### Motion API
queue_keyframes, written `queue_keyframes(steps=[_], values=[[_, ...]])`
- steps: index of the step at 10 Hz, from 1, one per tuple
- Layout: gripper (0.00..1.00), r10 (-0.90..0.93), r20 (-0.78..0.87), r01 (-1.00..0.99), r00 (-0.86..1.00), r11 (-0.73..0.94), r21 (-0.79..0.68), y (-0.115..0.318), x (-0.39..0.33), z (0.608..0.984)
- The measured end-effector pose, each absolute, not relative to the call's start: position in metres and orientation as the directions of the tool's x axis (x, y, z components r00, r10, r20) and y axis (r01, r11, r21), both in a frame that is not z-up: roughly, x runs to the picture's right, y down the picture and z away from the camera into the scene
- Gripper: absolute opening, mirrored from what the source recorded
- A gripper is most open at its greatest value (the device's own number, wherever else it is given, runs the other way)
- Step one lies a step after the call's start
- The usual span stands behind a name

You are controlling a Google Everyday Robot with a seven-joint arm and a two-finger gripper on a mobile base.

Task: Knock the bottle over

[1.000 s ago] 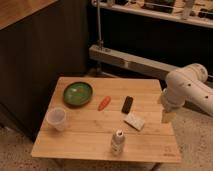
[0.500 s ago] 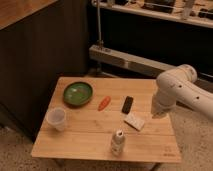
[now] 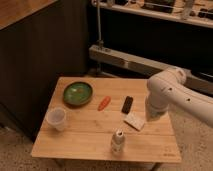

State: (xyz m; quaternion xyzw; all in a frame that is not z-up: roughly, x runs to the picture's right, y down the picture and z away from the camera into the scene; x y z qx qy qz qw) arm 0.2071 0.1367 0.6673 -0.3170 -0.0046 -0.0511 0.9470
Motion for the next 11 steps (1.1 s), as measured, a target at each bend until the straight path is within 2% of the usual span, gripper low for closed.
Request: queue_keyframes(steps=[5,11], values=[[0.2,-0.197,0.033,0.171,0.98,0.743,-0.647,0.163,0.167,0.648],[0.2,-0.279,-0.038,0.177,0.96,0.704,-0.688,0.196,0.161,0.632]])
